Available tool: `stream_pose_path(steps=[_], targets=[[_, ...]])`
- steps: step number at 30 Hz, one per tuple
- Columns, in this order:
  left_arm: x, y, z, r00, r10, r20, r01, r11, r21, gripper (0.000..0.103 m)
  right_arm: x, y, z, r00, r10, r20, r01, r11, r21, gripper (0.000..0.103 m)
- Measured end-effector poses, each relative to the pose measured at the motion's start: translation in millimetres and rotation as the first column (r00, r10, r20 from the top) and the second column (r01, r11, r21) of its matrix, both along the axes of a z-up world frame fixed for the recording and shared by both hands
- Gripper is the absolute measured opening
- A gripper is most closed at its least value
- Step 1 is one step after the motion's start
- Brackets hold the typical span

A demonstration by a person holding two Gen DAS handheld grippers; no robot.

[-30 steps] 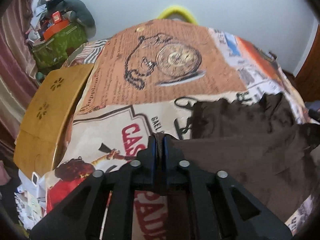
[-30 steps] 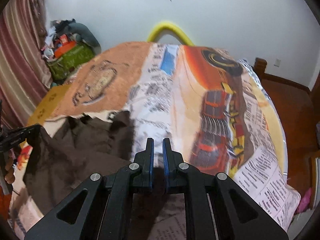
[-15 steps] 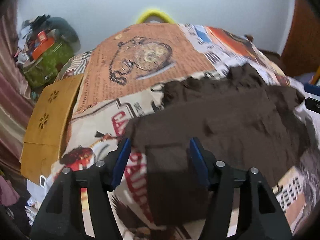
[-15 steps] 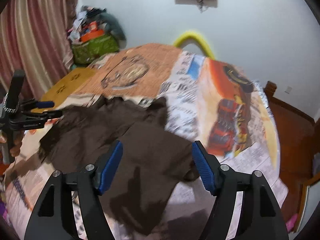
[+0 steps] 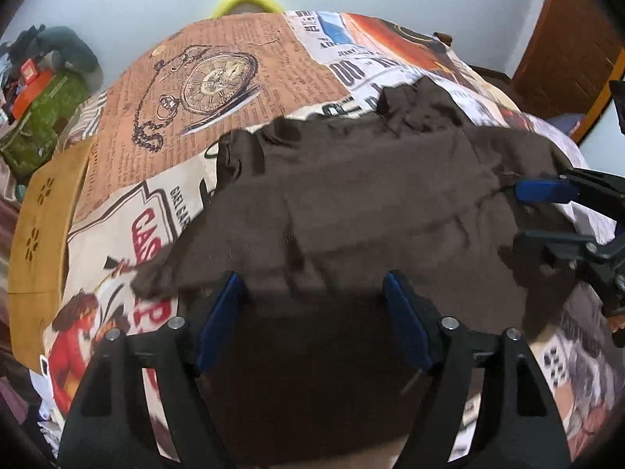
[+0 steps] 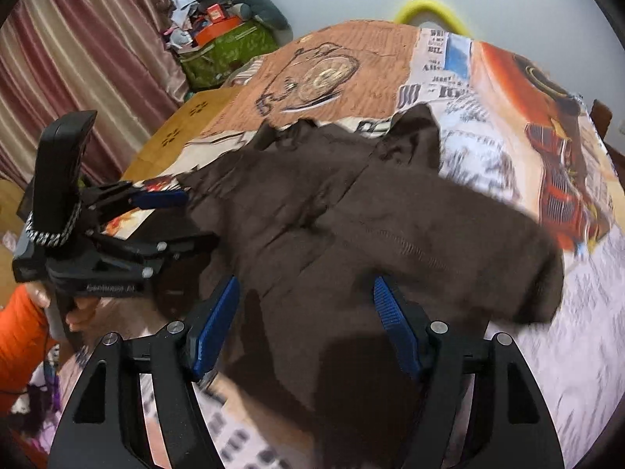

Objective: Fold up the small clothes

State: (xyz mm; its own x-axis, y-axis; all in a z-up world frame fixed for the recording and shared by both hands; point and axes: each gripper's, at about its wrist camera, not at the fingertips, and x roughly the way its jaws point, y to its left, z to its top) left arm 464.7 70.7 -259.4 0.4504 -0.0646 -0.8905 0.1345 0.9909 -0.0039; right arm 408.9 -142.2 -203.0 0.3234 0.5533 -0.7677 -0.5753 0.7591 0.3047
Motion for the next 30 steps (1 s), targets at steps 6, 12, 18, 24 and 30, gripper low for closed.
stream_pose_path(steps=[6, 12, 18, 24, 30], targets=[[45, 15, 11, 0.992, 0.099, 0.08, -0.106, 0.991, 0.08, 0.077, 46, 9, 11, 0.985, -0.107, 0.134, 0.123, 0.986, -0.112, 0.068], [71, 38, 25, 0.971, 0.196, 0.139, -0.215, 0.967, 0.139, 0.077, 64, -10, 42, 0.952, -0.227, 0.208, 0.238, 0.971, -0.033, 0.068], [47, 51, 47, 0.971, 0.166, 0.174, -0.182, 0.98, 0.082, 0.078, 48, -29, 52, 0.959, -0.228, 0.168, 0.223, 0.974, 0.047, 0.069], [15, 29, 24, 0.994, 0.046, 0.096, -0.056, 0.993, 0.106, 0.08, 15, -31, 21, 0.985, -0.15, 0.083, 0.151, 0.988, -0.012, 0.069], [22, 13, -4, 0.994, 0.01, 0.112, -0.047, 0.939, 0.34, 0.08, -9, -17, -10, 0.989, -0.07, 0.133, 0.088, 0.987, -0.133, 0.072]])
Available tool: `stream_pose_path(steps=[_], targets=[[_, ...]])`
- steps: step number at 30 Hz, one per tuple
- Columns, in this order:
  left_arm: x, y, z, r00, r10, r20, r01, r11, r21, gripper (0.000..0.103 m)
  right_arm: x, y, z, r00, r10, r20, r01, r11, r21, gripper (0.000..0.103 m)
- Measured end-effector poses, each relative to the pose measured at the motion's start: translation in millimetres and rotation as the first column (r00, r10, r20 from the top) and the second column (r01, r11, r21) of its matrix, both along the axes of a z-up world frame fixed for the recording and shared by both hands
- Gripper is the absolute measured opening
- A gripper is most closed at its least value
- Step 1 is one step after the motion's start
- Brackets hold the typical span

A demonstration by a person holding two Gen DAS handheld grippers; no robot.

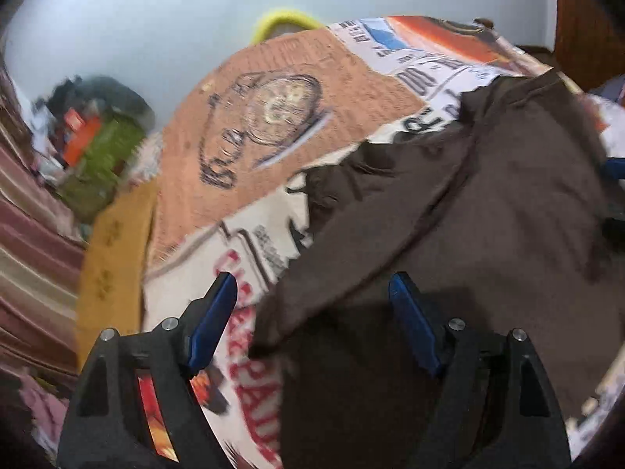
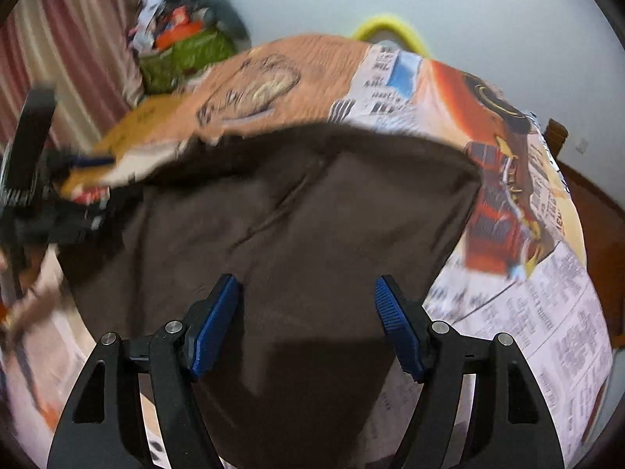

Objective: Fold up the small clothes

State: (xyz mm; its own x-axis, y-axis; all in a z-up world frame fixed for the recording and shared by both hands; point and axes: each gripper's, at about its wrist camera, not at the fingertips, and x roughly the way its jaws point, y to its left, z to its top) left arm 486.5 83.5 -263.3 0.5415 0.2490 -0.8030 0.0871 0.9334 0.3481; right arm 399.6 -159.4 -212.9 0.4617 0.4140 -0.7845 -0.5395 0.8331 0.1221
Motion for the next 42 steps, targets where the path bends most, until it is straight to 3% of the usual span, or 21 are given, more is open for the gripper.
stream_pose_path(steps=[3, 6, 10, 15, 22, 31, 36, 42], targets=[[20, 10, -4, 1.0, 0.018, -0.017, -0.018, 1.0, -0.01, 0.08, 0, -2, 1, 1.0, 0.002, 0.025, -0.002, 1.0, 0.001, 0.073], [47, 29, -4, 0.996, 0.073, -0.043, -0.077, 0.991, -0.106, 0.08, 1, -4, -1, 1.0, 0.0, 0.018, 0.0, 1.0, 0.016, 0.073], [84, 54, -8, 0.982, 0.17, -0.08, -0.184, 0.96, -0.211, 0.08, 1, -9, -4, 1.0, -0.011, 0.011, 0.011, 0.999, 0.047, 0.074], [93, 71, 1, 0.973, 0.229, -0.04, -0.232, 0.957, -0.173, 0.08, 2, -11, -6, 1.0, -0.009, 0.011, 0.008, 0.998, 0.06, 0.075], [43, 94, 26, 0.972, 0.23, -0.046, -0.234, 0.947, -0.218, 0.08, -3, -14, -1, 0.999, -0.04, 0.001, 0.04, 0.996, 0.082, 0.075], [-57, 64, 45, 0.986, 0.157, -0.059, -0.167, 0.951, -0.259, 0.081, -25, -24, 27, 0.997, -0.072, -0.001, 0.071, 0.993, 0.094, 0.075], [-92, 53, 41, 0.981, 0.172, -0.092, -0.193, 0.918, -0.346, 0.085, -47, -23, 43, 0.997, -0.068, 0.033, 0.066, 0.996, 0.055, 0.076], [-121, 49, 18, 0.963, 0.201, -0.178, -0.26, 0.859, -0.44, 0.085, -65, -30, 21, 0.996, -0.091, -0.013, 0.091, 0.996, 0.012, 0.077]])
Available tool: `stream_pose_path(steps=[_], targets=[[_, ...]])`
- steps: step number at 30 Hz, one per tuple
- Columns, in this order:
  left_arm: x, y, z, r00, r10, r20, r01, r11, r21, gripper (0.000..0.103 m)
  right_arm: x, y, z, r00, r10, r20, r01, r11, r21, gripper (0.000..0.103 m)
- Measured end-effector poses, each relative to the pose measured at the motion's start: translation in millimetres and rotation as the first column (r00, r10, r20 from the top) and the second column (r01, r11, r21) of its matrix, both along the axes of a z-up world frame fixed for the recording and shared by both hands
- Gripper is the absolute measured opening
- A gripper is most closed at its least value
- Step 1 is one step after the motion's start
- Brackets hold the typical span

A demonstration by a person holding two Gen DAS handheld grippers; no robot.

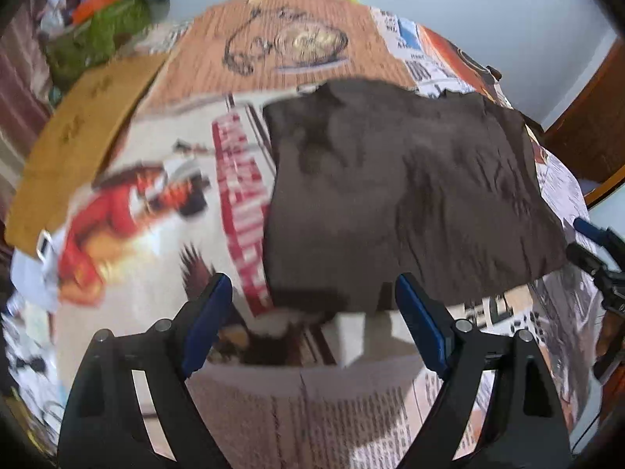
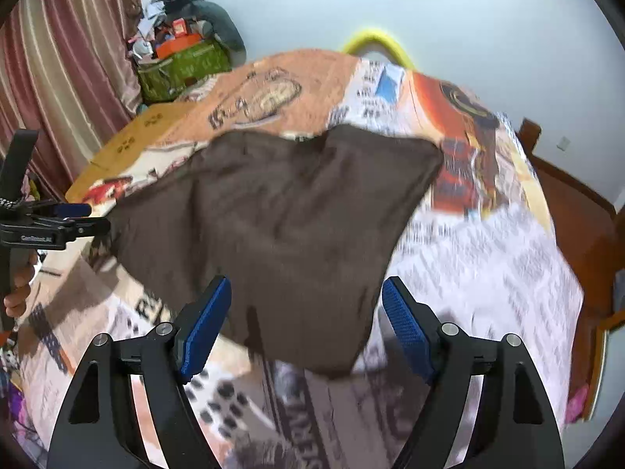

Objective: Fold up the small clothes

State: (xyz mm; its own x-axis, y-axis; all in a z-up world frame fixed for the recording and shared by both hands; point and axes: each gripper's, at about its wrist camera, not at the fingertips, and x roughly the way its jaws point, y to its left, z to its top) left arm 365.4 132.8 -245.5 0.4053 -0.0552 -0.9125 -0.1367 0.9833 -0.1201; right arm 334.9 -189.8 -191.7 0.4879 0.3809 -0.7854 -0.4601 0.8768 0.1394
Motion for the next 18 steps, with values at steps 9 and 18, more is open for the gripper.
stream_pose_path(steps=[9, 18], targets=[[11, 6, -21, 0.998, 0.057, -0.015, -0.058, 0.994, -0.089, 0.065, 9, -29, -26, 0.991, -0.101, -0.085, 0.108, 0.99, 0.086, 0.075], [10, 7, -15, 0.998, 0.054, 0.043, -0.051, 0.996, -0.08, 0.018, 5, -6, -33, 0.994, -0.021, -0.104, 0.032, 0.994, 0.106, 0.014]])
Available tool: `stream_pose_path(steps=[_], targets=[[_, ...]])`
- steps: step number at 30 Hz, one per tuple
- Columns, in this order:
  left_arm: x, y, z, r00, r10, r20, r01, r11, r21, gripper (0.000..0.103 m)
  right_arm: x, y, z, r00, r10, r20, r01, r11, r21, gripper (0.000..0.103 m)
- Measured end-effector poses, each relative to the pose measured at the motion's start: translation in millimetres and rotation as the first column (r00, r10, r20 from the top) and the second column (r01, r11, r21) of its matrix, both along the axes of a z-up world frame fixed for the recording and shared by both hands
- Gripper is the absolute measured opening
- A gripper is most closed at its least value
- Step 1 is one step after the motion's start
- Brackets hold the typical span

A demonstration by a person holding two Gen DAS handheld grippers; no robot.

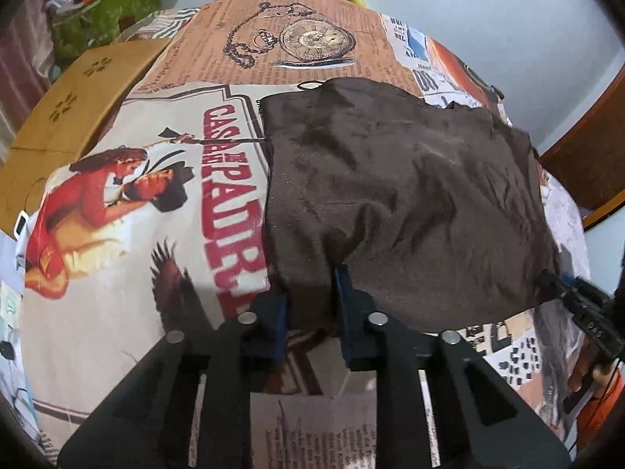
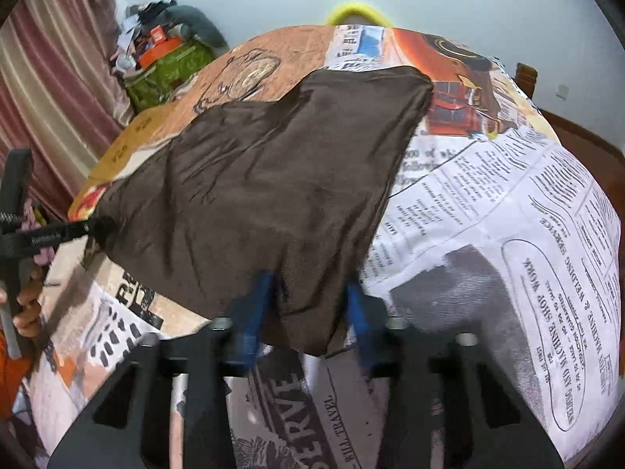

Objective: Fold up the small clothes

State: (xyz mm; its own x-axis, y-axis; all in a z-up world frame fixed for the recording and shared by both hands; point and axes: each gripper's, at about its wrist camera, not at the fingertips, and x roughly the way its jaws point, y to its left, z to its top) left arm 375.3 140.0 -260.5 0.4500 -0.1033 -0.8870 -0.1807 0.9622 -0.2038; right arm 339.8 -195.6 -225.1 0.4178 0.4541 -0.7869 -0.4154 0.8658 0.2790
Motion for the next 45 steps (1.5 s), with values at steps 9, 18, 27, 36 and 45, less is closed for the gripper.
stream_pose_path(steps=[9, 18, 27, 36, 45], targets=[[-38, 0, 20, 1.0, -0.021, 0.009, 0.021, 0.998, -0.058, 0.014, -28, -10, 13, 1.0, 0.029, -0.002, -0.029, 0.999, -0.022, 0.009], [-84, -6, 20, 0.999, -0.022, -0.025, 0.02, 0.998, -0.054, 0.014, -54, -23, 9, 0.998, 0.04, -0.044, -0.042, 0.998, -0.051, 0.009], [-107, 12, 18, 0.999, 0.031, -0.022, -0.03, 0.999, 0.043, 0.032, -55, -24, 36, 1.0, 0.001, 0.004, 0.0, 0.997, -0.076, 0.046], [-112, 42, 31, 0.996, 0.071, 0.059, -0.079, 0.984, 0.159, 0.049, -18, 46, 69, 0.992, 0.113, 0.053, -0.112, 0.994, -0.016, 0.056], [-105, 83, 33, 0.988, 0.122, 0.1, -0.138, 0.975, 0.172, 0.057, 34, 149, 55, 0.974, 0.227, 0.022, -0.226, 0.973, -0.04, 0.056]])
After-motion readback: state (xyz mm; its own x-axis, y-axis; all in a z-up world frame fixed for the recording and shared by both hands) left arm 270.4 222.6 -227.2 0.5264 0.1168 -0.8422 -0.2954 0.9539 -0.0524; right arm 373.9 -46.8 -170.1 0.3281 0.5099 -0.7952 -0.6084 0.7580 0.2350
